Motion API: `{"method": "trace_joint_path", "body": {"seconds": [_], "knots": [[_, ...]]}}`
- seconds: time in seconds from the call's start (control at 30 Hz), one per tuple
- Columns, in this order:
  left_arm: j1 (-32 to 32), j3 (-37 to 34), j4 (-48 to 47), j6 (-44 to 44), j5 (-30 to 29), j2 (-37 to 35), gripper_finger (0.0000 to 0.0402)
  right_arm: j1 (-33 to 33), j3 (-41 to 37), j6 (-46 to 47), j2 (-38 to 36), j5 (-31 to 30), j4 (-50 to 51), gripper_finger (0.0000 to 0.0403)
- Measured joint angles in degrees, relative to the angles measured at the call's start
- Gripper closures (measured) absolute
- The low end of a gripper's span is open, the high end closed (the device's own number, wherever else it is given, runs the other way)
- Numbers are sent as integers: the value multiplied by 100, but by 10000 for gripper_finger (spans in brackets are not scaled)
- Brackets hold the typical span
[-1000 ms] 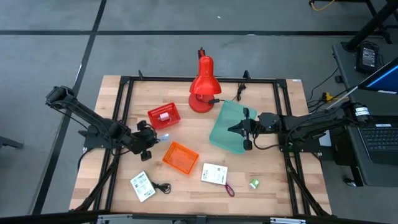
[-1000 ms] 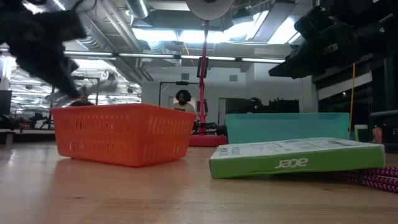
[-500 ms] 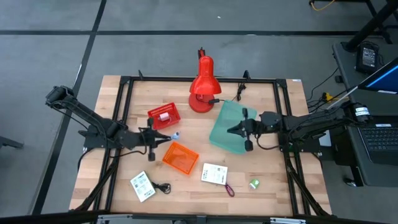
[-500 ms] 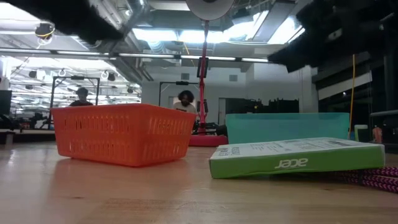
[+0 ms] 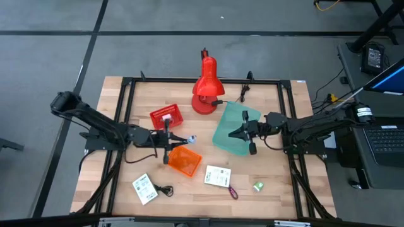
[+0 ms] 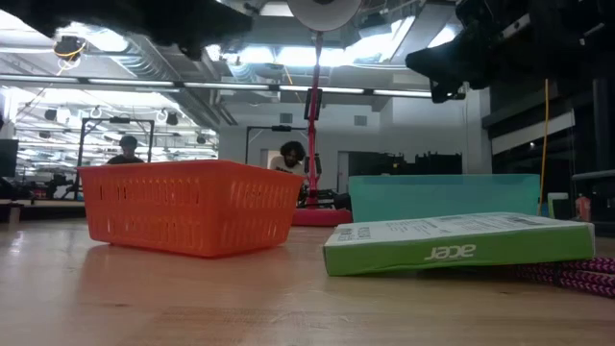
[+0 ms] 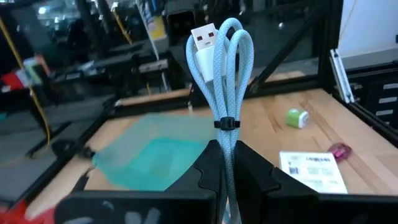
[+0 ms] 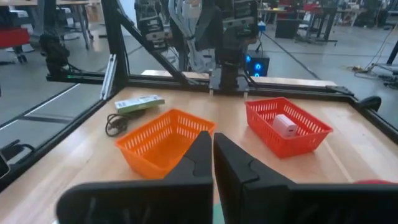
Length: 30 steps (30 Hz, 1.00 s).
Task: Pick and place items into bin
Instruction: Put the blue charger cable into the blue bin
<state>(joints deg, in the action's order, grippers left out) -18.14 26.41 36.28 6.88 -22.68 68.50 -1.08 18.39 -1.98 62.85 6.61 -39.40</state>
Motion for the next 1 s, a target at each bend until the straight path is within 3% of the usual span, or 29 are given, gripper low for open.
{"method": "trace_joint_path", "body": {"seconds": [0.17, 0.47, 0.63, 1.0], "knots": [[373, 0, 989, 91, 491, 740, 384, 0, 0, -205, 590, 2, -652, 373], [852, 0, 2314, 95, 936, 1692, 384, -2, 34, -370, 1438, 4, -2010, 260], [982, 230, 2691, 258, 1098, 2110, 384, -2, 434, -444, 1708, 4, -2044, 215], [982, 1053, 2724, 1000, 1040, 2851, 384, 0, 1445, -479, 2369, 24, -1567, 192]]}}
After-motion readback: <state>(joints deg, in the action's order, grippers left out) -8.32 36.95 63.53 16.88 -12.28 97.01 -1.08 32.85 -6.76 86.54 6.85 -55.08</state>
